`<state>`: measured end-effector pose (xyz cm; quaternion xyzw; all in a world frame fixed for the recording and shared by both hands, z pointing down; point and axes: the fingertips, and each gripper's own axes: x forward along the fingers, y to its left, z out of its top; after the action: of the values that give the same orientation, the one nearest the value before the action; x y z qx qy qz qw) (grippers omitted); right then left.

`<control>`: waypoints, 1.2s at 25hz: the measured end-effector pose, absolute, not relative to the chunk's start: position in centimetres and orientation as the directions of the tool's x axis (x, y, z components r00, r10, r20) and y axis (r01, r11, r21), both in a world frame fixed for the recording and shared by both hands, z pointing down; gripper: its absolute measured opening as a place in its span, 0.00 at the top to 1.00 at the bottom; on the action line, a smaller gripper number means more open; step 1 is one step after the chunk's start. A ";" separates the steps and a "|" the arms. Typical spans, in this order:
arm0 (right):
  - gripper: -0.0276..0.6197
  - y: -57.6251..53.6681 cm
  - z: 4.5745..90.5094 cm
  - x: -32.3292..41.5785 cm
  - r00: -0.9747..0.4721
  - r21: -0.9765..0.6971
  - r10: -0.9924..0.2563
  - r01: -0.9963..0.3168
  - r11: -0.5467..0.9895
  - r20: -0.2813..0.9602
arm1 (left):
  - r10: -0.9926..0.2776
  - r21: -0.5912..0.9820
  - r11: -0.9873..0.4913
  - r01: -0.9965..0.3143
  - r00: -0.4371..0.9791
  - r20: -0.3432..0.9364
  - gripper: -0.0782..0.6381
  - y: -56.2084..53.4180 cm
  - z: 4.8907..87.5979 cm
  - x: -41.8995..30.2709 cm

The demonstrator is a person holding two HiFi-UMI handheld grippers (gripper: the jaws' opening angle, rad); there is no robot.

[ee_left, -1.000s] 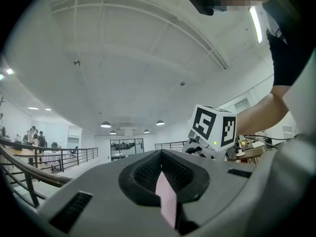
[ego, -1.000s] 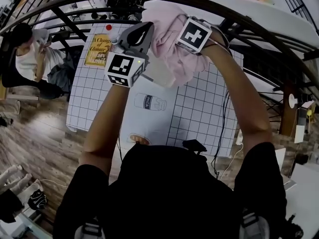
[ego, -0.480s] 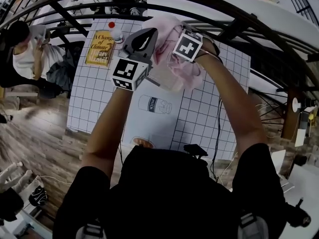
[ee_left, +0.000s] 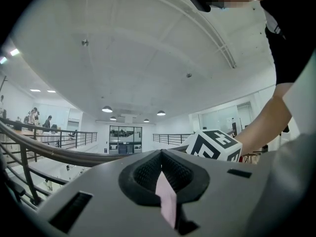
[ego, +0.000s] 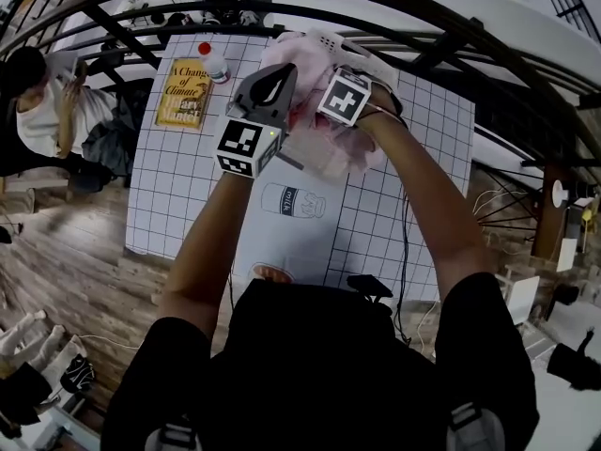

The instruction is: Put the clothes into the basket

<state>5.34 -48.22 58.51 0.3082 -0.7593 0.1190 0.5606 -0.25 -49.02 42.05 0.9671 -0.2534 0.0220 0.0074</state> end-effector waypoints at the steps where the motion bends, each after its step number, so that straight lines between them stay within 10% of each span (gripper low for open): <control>1: 0.48 -48.3 58.9 5.2 -0.184 0.160 -0.331 -0.603 0.782 0.925 | -0.487 0.005 -0.873 -0.488 0.872 0.047 0.89 -49.1 42.3 -0.1; 30: 0.46 -48.3 70.4 3.0 -0.291 -0.081 -0.160 -0.669 0.739 0.943 | -0.482 0.064 -0.871 -0.487 0.873 0.074 0.89 -51.8 48.0 2.0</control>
<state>2.98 -48.26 70.44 0.2705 -0.7667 0.2398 0.5306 1.97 -51.78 47.95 0.9669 -0.2505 0.0276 0.0403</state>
